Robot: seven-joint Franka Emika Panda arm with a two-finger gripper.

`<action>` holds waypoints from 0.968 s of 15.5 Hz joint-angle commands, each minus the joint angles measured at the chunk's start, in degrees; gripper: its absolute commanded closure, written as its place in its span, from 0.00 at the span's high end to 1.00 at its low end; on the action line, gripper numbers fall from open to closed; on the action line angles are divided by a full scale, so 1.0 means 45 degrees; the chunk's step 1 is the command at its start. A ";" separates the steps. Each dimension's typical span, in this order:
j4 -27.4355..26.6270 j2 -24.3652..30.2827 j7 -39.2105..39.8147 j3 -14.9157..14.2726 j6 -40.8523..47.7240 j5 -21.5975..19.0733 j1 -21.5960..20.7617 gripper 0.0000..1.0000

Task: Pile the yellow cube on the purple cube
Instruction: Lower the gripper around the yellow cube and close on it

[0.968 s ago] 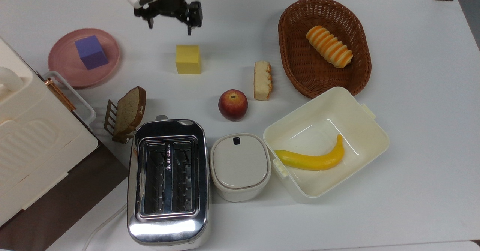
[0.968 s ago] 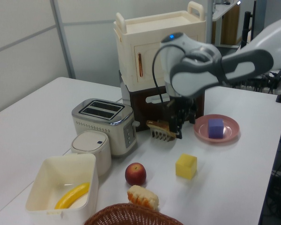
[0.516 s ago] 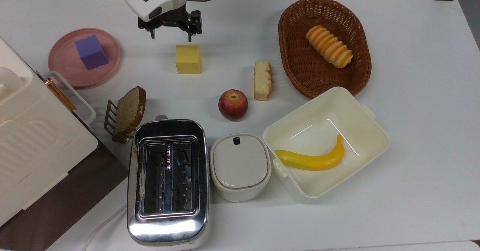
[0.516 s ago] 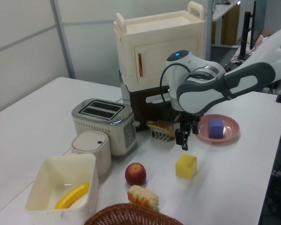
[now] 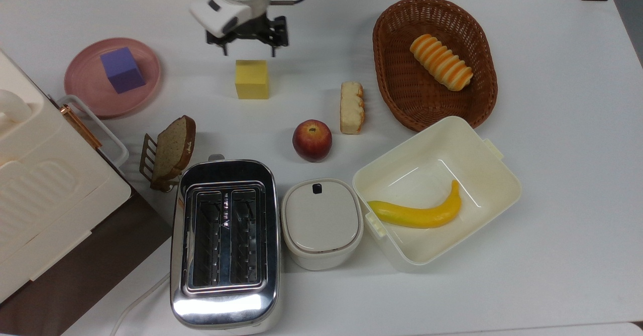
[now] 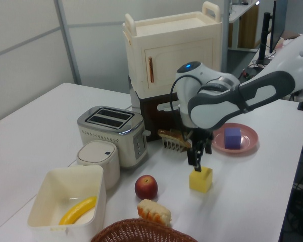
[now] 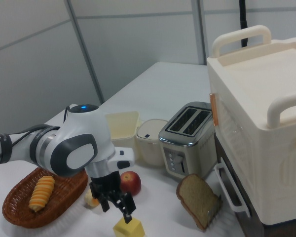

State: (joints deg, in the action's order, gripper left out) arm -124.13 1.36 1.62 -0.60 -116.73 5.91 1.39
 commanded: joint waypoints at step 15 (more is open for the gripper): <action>-0.0248 -0.1025 -0.0868 0.1402 -0.1305 0.0289 0.1194 1.00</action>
State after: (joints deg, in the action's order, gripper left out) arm -124.17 -3.66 -1.68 4.99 -120.99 6.06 5.98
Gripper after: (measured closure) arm 0.000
